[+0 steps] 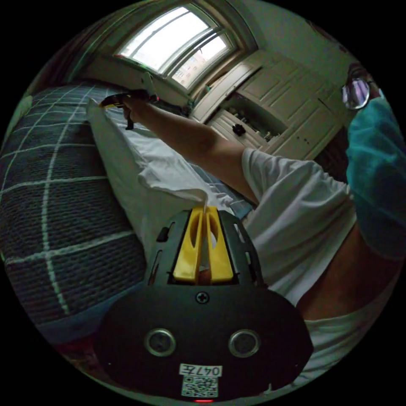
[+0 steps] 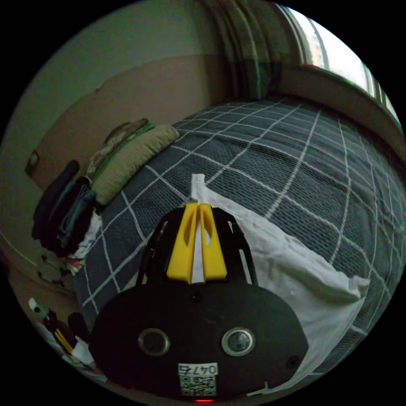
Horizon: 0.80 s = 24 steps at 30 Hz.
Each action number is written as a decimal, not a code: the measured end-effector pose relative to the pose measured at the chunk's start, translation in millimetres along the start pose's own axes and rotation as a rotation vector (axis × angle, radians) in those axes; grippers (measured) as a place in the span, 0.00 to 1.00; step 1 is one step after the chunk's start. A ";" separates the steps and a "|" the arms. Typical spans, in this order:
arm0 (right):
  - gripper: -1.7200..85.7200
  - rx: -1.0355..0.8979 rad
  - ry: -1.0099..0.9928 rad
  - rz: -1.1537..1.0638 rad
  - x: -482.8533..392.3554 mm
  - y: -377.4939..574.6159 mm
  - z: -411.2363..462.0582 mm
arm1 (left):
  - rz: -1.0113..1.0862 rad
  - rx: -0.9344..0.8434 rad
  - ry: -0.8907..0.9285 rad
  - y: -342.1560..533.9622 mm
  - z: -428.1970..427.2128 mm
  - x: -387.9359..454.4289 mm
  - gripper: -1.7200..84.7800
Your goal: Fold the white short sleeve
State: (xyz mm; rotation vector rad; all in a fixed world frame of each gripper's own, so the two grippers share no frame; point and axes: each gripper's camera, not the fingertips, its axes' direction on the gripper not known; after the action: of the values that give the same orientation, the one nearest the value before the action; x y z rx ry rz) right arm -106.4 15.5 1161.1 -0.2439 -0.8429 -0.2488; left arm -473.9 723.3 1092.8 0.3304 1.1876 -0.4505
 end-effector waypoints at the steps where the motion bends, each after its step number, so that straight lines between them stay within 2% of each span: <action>1: 0.02 0.009 -0.015 0.039 21.9 7.5 -12.0 | 0.015 -0.035 -0.003 -5.8 18.2 8.3 0.01; 4: 0.02 0.032 -0.048 0.106 68.1 28.6 -35.4 | 0.037 -0.131 -0.057 -14.3 64.1 24.7 0.01; 7: 0.02 0.040 0.022 0.113 97.4 48.2 -51.3 | 0.039 -0.192 -0.096 -16.6 100.2 32.0 0.01; 15: 0.05 -0.052 0.164 0.089 123.2 76.1 -61.3 | -0.069 -0.212 -0.011 -17.4 139.2 22.7 0.02; 18: 0.10 -0.054 0.168 0.119 125.8 84.5 -75.8 | -0.093 -0.232 0.004 -15.2 150.1 22.9 0.07; 20: 0.13 -0.032 0.216 0.139 123.7 89.8 -95.3 | -0.051 -0.234 0.040 -16.4 153.2 36.8 0.19; 24: 0.11 0.042 0.310 0.008 78.9 109.5 -157.1 | 0.107 -0.211 -0.090 -16.6 150.2 80.2 0.19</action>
State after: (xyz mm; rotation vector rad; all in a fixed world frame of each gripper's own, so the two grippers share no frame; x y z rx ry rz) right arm 88.6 60.8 1107.8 -0.1643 -0.5392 -0.2536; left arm -336.2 624.6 1068.8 0.1880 1.1130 -0.2416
